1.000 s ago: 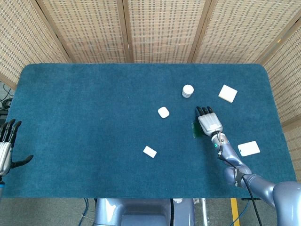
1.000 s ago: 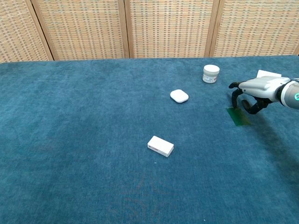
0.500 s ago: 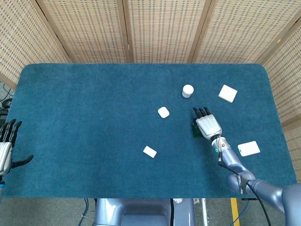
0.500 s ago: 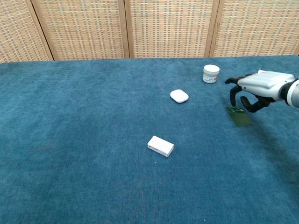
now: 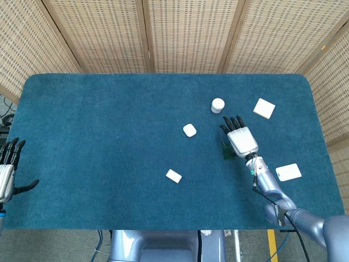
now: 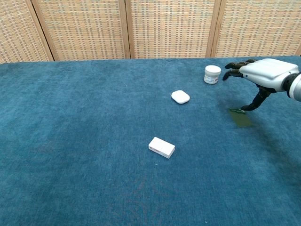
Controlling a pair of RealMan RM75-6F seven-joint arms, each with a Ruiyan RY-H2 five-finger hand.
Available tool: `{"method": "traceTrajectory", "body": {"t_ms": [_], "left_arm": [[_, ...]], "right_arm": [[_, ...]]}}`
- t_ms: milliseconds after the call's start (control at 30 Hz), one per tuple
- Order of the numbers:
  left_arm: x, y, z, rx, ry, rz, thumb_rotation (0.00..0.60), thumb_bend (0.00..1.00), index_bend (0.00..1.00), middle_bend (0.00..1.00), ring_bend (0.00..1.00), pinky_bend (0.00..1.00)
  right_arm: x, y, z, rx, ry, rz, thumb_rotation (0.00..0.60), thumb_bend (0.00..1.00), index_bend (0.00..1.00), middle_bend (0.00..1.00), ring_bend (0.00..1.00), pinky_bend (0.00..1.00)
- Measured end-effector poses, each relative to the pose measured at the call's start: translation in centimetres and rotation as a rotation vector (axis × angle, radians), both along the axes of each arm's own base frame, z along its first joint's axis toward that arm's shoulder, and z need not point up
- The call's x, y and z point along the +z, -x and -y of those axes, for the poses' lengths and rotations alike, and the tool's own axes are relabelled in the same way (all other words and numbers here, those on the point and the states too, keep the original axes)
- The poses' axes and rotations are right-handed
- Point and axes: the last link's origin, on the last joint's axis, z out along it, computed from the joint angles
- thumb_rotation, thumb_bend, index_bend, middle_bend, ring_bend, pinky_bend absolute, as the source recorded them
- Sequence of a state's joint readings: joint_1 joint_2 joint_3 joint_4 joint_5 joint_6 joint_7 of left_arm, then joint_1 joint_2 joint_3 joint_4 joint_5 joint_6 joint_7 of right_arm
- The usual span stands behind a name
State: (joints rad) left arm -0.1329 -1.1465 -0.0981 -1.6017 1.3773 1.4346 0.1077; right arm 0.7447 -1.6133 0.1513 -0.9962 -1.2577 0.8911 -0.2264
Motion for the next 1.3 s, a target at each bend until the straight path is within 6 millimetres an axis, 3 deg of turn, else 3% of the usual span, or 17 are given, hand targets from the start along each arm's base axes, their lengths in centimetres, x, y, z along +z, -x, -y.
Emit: {"method": "traceTrajectory", "body": {"t_ms": [133,333,1133,1300], "left_arm": [[0.1,0.0,0.0,0.0,-0.003,0.003,0.6,0.0,0.0,0.0,0.0,0.0],[0.2,0.1,-0.1,0.005,-0.002,0.004,0.6,0.0,0.0,0.0,0.0,0.0],[0.1,0.1,-0.3,0.012,-0.001,0.001,0.6,0.0,0.0,0.0,0.0,0.0],[0.1,0.2,-0.3,0.014,-0.002,0.001,0.6,0.0,0.0,0.0,0.0,0.0]], "right_arm": [[-0.6,0.4,1.3,-0.068,0.004,-0.014,0.6,0.33,0.41,0.0,0.0,0.0],[-1.3,1.1,2.3,-0.154,-0.006,-0.017,0.6,0.36,0.46,0.0,0.0,0.0],[-2.2,1.5,2.5,-0.248,-0.073,-0.036,0.6,0.4,0.46,0.0,0.0,0.0],[-2.5,1.7,2.6,-0.254,-0.078,-0.048,0.6,0.47,0.56,0.0,0.0,0.0]]}}
